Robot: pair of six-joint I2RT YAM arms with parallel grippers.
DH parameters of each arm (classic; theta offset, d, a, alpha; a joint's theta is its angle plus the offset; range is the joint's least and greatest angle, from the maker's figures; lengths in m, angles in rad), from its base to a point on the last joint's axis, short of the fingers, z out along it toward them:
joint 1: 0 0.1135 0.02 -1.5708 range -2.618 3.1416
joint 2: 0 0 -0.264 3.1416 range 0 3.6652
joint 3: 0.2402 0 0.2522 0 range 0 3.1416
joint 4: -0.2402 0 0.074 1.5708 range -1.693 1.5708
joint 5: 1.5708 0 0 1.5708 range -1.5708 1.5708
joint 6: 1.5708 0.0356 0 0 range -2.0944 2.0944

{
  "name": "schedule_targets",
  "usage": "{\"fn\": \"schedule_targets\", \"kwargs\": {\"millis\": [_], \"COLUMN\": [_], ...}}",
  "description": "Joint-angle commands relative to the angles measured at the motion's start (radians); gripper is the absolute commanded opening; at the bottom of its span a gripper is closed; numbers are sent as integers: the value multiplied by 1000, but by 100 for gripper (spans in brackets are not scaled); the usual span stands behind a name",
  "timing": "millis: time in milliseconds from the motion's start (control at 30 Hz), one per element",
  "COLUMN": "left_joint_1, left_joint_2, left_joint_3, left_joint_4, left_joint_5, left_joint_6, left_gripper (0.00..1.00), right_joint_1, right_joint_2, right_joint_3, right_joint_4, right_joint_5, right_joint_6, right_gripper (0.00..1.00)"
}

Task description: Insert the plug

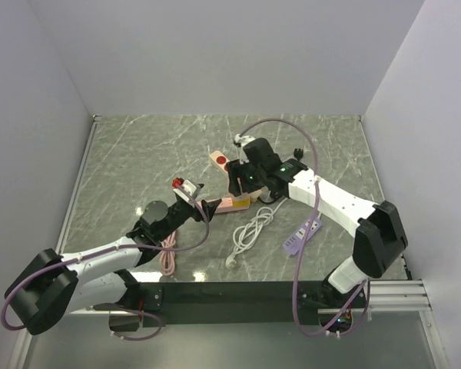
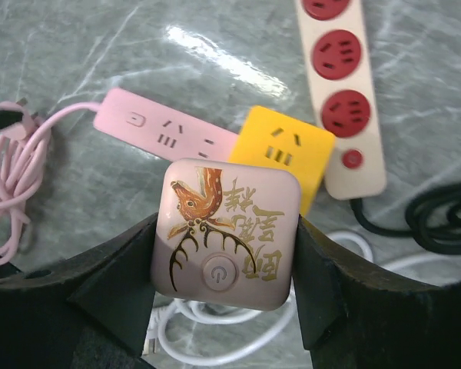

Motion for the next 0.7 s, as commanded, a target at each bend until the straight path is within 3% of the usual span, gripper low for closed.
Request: {"fn": "schedule_targets", "kwargs": {"millis": [0, 200, 400, 667], "left_joint_1": [2, 25, 92, 173], "left_joint_2": [59, 285, 374, 489], "left_joint_3": [17, 103, 125, 183], "left_joint_4": [75, 90, 153, 101], "left_joint_5": [-90, -304, -338, -329], "left_joint_6": [-29, -124, -208, -297], "left_gripper": [80, 80, 80, 80], "right_joint_1": [-5, -3, -2, 0], "right_joint_2": [-101, -106, -94, 8], "right_joint_3": [-28, -114, -174, -160], "right_joint_4": [50, 66, 102, 120], "right_joint_5": [37, -9, -4, 8], "right_joint_6": [19, 50, 73, 78], "right_gripper": [0, 0, 0, 0]}}
